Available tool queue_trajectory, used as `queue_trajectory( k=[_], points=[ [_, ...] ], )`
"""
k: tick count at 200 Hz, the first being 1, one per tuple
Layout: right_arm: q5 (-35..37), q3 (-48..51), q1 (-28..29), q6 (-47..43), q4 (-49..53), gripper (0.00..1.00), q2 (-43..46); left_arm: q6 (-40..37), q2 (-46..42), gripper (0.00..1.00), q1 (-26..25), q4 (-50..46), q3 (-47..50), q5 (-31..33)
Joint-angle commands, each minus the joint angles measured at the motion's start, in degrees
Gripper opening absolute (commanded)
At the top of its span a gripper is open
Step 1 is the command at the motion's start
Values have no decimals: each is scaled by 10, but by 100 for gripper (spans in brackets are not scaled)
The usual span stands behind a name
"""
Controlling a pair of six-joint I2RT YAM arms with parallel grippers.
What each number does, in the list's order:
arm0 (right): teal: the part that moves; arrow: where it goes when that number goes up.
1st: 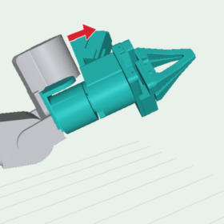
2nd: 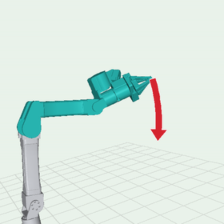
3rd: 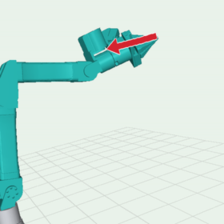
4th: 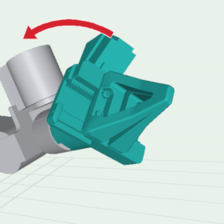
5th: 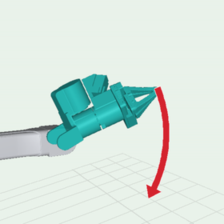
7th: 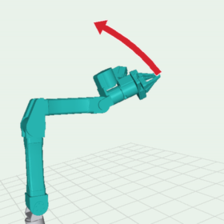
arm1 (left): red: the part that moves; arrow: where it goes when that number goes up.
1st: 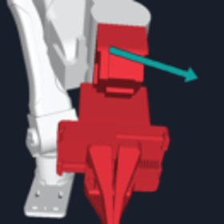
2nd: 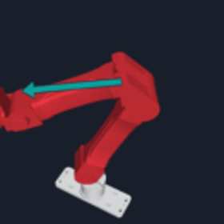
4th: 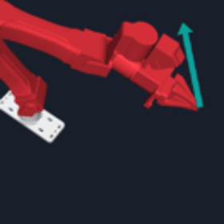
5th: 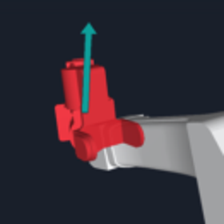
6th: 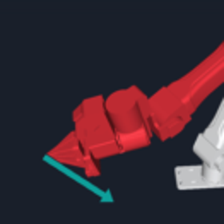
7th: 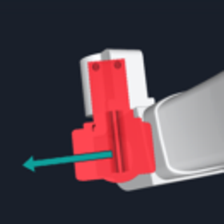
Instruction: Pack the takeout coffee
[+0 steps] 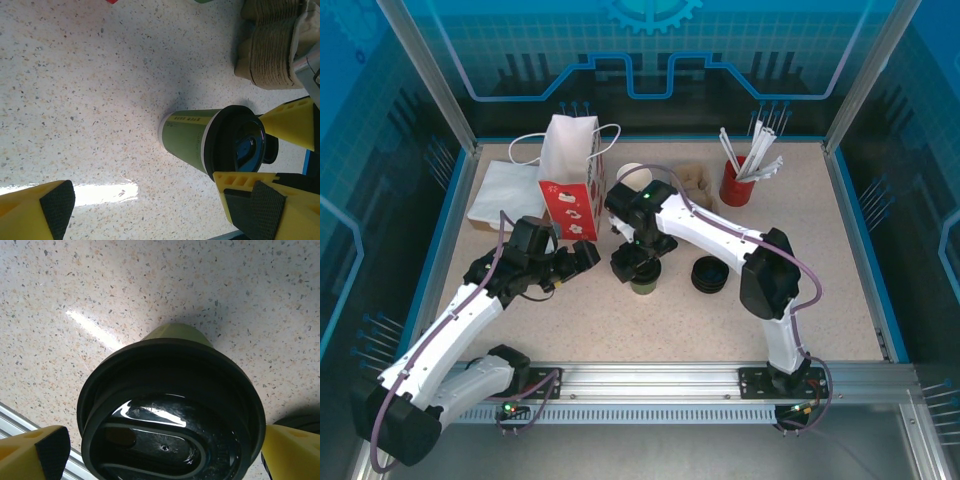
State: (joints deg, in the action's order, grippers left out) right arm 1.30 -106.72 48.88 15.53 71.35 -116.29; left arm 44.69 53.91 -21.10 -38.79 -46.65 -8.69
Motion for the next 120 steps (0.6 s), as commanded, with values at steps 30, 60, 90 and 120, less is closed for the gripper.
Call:
queue_trajectory(
  k=[30,60,90,120],
  points=[
    [5,5,13,-8,13,100,-16,-13,-12,95,5,-20,6,15],
    [12,5,15,-11,15,100,-23,-14,-12,95,6,-19,6,16],
    [12,6,15,-12,14,100,-31,-16,-12,95,5,-21,4,18],
    [10,8,16,-12,15,98,-38,-17,-10,95,5,-22,3,16]
  ],
)
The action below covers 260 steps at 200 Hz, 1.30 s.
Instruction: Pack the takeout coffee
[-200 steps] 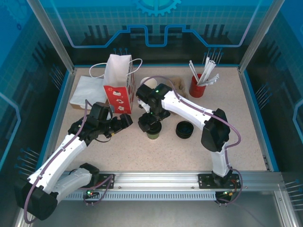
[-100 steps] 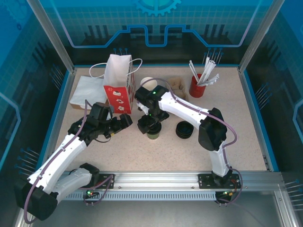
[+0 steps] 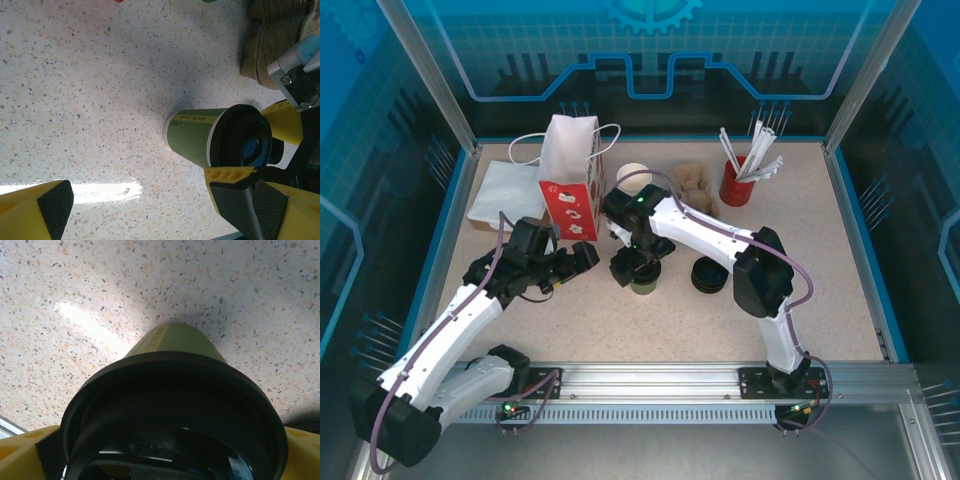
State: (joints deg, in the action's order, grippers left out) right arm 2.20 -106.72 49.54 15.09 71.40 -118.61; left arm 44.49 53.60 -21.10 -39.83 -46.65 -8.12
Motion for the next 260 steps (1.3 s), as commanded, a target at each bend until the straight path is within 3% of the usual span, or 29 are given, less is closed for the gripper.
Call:
queue_trajectory(
  k=[1,32,148,260],
  points=[
    [1,8,9,-8,15,98,-14,-15,-7,96,5,-11,3,11],
    [-2,15,8,-8,14,93,-20,-17,-4,96,5,-11,1,10],
    [-3,41,5,-10,17,89,-50,-26,15,96,6,-10,-16,6],
    [-14,34,-17,14,49,83,45,-26,5,97,5,-12,-12,7]
  ],
)
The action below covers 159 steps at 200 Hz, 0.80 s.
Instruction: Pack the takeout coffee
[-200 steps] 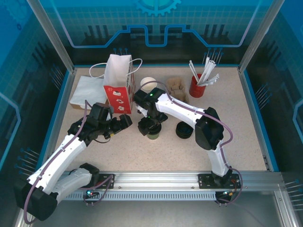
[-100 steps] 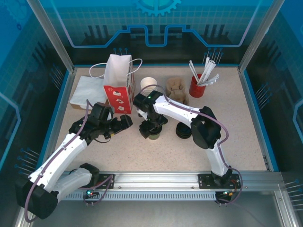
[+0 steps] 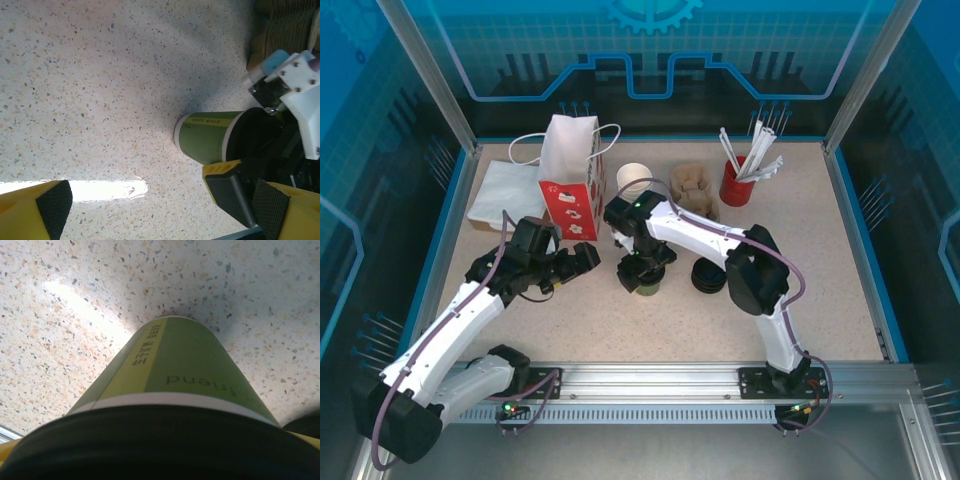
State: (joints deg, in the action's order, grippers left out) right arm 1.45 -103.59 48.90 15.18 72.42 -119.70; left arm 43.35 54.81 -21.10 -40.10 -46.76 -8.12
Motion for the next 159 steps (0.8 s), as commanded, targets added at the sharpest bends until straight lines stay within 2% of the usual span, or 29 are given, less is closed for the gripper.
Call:
queue_trajectory(
  k=[1,39,67,89,114,138,159],
  points=[
    [-7,3,-11,14,40,83,57,-15,-7,97,5,-10,-10,7],
    [-11,25,-36,32,74,82,131,-25,-20,97,5,2,-17,15],
    [2,51,-87,43,101,82,194,-46,-34,97,6,4,-30,37],
    [12,74,-154,31,114,82,240,-72,-40,99,6,-17,-51,68],
    [12,102,-255,-2,109,82,276,-95,-46,99,7,-30,-65,83],
    [12,112,-341,-35,94,81,277,-99,-59,99,7,-27,-66,99],
    [11,112,-391,-57,73,81,258,-101,-72,99,8,-27,-65,122]
  ],
)
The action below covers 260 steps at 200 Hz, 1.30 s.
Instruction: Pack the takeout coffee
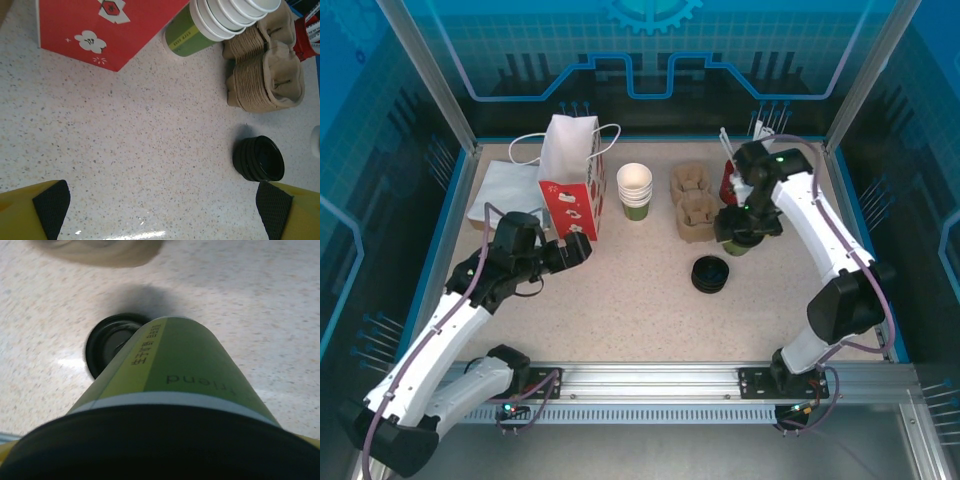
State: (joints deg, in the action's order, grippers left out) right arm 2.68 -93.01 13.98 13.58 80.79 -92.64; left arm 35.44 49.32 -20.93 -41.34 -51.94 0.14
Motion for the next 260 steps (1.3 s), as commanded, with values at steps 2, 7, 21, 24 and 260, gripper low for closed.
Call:
queue_trajectory(
  k=[2,7,21,24,260],
  points=[
    [-1,6,-45,-42,-13,81,-15,-22,-19,99,6,-15,-13,41],
    [-1,3,-54,-46,-18,81,-23,-22,-21,99,6,-15,-13,44],
    [0,-3,-73,-55,-31,81,-47,-27,-26,99,6,-16,-16,48],
    [0,-6,-76,-56,-32,81,-54,-27,-27,99,6,-16,-16,49],
    [-6,-47,-109,-72,-101,99,-224,-34,-18,99,6,-35,-27,41]
  ],
)
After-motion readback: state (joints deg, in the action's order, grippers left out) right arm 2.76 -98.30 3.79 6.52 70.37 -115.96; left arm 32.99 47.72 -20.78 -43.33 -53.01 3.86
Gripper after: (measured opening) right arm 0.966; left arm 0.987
